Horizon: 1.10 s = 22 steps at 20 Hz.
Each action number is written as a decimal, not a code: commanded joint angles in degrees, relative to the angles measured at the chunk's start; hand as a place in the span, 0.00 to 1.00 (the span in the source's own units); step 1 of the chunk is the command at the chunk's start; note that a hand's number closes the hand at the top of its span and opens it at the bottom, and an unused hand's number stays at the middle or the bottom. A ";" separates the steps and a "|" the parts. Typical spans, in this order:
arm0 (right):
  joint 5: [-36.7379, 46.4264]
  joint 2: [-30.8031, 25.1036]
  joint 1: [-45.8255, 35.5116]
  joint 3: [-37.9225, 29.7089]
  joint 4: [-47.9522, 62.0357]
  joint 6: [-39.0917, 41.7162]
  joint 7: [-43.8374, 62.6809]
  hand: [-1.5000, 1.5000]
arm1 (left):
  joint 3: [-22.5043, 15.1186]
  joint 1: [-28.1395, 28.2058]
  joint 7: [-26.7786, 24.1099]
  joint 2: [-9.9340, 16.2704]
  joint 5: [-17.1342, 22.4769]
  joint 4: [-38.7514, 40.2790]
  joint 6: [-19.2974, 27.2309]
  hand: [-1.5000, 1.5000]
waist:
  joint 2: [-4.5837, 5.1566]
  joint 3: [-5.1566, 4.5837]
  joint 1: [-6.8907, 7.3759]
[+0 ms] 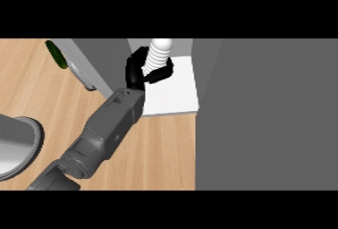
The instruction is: Pick up the bottled water, place it into the cabinet and close the cabinet
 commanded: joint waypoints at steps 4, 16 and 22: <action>-1.84 -0.06 0.49 1.73 -1.69 1.84 0.15 0.00 | -1.12 -5.51 -1.68 0.07 -3.49 6.97 5.83 0.00 | 0.32 0.02 -1.80; -2.73 -0.42 -0.27 1.47 0.07 3.09 0.44 0.00 | -0.01 -7.54 -4.62 1.39 -3.93 8.39 -1.18 0.00 | 0.54 -0.03 -1.46; -3.73 -1.27 1.81 0.25 -2.00 3.90 0.46 0.00 | 4.60 -7.93 -9.80 3.27 0.01 2.93 -11.97 0.00 | -0.30 -0.04 0.09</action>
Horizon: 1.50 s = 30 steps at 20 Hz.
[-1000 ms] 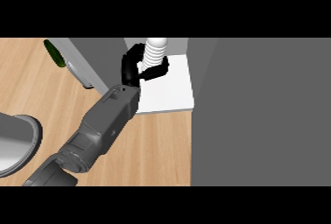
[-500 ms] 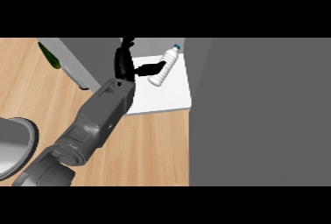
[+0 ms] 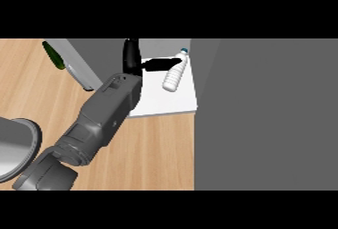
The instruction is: Pick up the bottled water, place it into the cabinet and close the cabinet
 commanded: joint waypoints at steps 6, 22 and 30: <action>-4.50 0.07 -0.02 -1.09 -3.40 -0.80 3.66 0.00 | 3.15 0.16 -4.92 -1.94 1.53 -2.34 -10.14 0.00 | -0.87 0.09 2.35; -1.08 1.55 6.73 2.90 -7.40 -0.88 3.72 0.00 | -7.54 17.84 -0.45 -3.07 5.01 -26.98 -11.05 0.00 | -2.70 0.12 4.78; 3.89 3.87 2.77 6.90 -6.52 -4.66 5.79 0.00 | -17.60 34.10 -1.93 -3.07 6.84 -47.32 -12.95 0.00 | -2.41 0.09 5.62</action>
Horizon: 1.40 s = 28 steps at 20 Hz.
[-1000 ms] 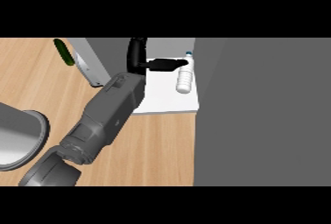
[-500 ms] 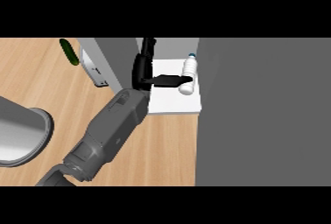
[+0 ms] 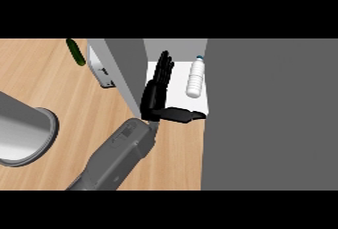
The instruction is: Pick up the bottled water, place it into the cabinet and close the cabinet
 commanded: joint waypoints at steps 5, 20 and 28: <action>-0.96 -2.56 4.06 -0.67 -10.18 -0.42 4.00 0.00 | -5.99 12.29 4.63 2.79 -2.27 -19.91 0.24 0.00 | 0.02 0.02 0.27; 10.93 -15.48 3.49 5.34 -10.75 12.07 -0.12 1.00 | -6.85 36.44 5.73 19.02 -1.74 -46.02 -2.28 0.00 | -0.27 -0.06 0.38; 15.93 -18.16 2.11 14.04 -13.77 13.24 1.06 1.00 | -1.02 46.45 3.90 25.57 2.78 -53.63 -6.31 0.00 | -0.27 -0.17 0.21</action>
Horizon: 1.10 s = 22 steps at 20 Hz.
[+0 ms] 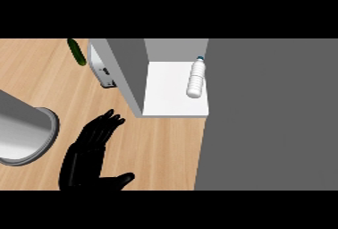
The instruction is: Pick up the bottled water, place it into the cabinet and close the cabinet
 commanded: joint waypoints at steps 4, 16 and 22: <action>10.33 -5.65 -1.64 9.47 -10.93 3.28 6.56 1.00 | 4.42 8.38 0.35 4.90 5.81 -6.83 -3.97 0.00 | -0.34 -0.24 0.89; 8.87 -3.34 -11.20 21.65 -7.76 -2.10 14.49 1.00 | 12.06 15.13 -0.81 12.46 11.02 -8.66 -12.37 0.00 | 0.20 -0.68 3.16; 3.57 1.00 -13.63 26.04 -3.96 -5.37 14.85 1.00 | 13.44 17.34 -0.47 14.88 12.67 -11.02 -15.58 0.00 | 0.73 -0.63 5.67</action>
